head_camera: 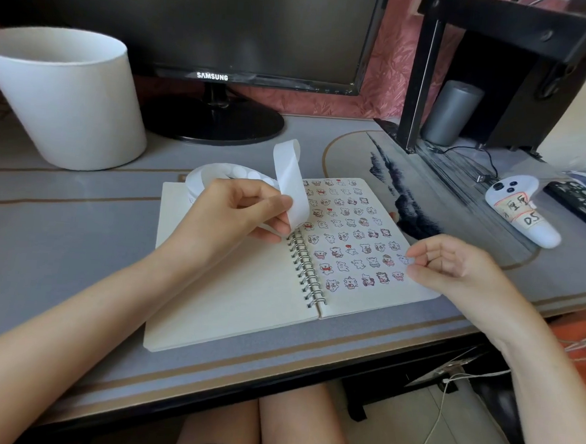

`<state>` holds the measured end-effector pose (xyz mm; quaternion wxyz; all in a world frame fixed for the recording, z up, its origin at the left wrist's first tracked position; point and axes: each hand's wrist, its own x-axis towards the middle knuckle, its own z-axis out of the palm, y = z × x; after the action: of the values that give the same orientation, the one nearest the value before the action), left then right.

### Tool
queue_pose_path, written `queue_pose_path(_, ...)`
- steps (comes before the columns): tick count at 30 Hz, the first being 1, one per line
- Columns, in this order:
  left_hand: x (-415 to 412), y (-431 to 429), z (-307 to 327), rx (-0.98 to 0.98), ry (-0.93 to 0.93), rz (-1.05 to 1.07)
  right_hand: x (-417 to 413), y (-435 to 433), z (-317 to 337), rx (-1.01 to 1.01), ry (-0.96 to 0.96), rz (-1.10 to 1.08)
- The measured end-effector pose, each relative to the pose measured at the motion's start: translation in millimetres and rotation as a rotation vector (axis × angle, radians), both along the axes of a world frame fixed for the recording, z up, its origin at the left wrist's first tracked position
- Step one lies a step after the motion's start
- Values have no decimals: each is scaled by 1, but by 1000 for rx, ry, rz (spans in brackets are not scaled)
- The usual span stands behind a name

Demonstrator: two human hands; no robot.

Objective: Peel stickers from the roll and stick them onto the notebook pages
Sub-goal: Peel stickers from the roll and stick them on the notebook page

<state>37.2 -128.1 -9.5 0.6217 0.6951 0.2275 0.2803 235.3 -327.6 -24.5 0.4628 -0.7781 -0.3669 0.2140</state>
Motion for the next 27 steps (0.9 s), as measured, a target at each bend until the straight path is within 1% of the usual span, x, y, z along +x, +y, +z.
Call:
queue_pose_path(3,-1,0,0,9,-4,0,-6,5,5,67,-8,-49)
queue_pose_path(6,-1,2,1,23,-16,-12,-16,16,12,176,-132,-73)
queue_pose_path(8,-2,2,1,33,-20,-16,-25,27,14,236,-189,-32)
queue_pose_path(13,-2,4,0,44,-25,-14,-53,60,19,295,-223,158)
queue_pose_path(16,-2,4,0,50,-31,-18,-66,78,17,323,-207,207)
queue_pose_path(23,-1,4,1,17,-49,-10,-70,89,13,386,-113,204)
queue_pose_path(27,0,3,-1,-9,-20,-61,-68,88,10,421,-93,191)
